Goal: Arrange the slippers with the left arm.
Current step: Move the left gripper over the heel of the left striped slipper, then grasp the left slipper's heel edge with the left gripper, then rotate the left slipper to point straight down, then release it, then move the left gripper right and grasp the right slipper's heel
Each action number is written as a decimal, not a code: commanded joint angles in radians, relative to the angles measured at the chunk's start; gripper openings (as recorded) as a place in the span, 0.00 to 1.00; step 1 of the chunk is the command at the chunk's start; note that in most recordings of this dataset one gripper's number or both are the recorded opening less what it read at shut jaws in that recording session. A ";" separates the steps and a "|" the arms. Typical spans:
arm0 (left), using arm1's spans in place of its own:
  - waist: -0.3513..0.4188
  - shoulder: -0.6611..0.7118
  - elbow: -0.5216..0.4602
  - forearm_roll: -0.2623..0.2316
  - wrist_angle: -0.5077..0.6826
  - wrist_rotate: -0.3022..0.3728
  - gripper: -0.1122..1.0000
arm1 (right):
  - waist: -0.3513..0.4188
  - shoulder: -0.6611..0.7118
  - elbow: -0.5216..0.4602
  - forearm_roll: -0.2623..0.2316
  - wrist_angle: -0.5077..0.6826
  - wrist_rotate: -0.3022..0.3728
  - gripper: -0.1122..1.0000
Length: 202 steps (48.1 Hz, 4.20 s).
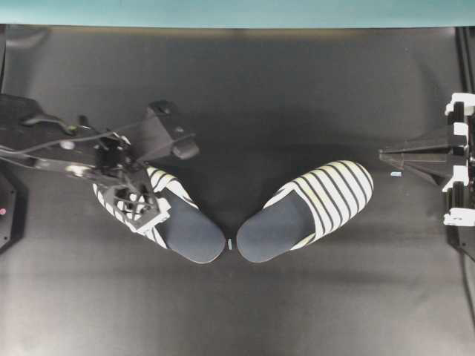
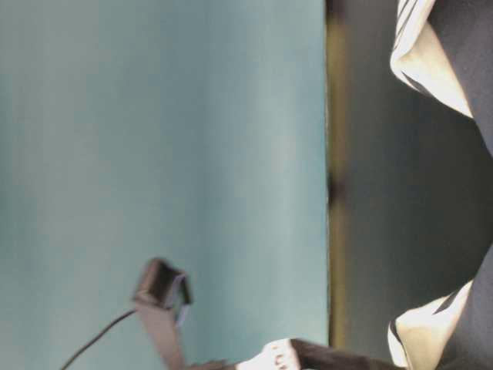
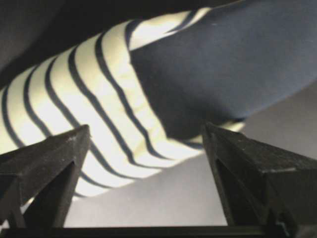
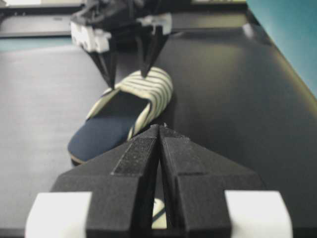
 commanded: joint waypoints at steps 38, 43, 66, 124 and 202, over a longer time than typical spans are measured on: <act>0.049 0.074 -0.011 0.008 -0.026 0.063 0.68 | -0.002 -0.008 0.014 0.002 -0.011 0.002 0.10; 0.049 0.063 -0.021 0.008 -0.026 0.112 0.42 | -0.002 -0.021 0.020 0.002 -0.011 0.002 0.10; 0.054 0.000 -0.212 0.021 0.035 0.575 0.11 | -0.002 -0.074 0.049 0.002 -0.005 0.003 0.10; 0.104 0.143 -0.198 0.031 -0.227 0.600 0.11 | -0.002 -0.071 0.055 0.009 -0.005 0.005 0.10; -0.017 0.342 -0.476 0.023 -0.439 1.293 0.91 | -0.002 -0.075 0.055 0.014 -0.008 0.017 0.10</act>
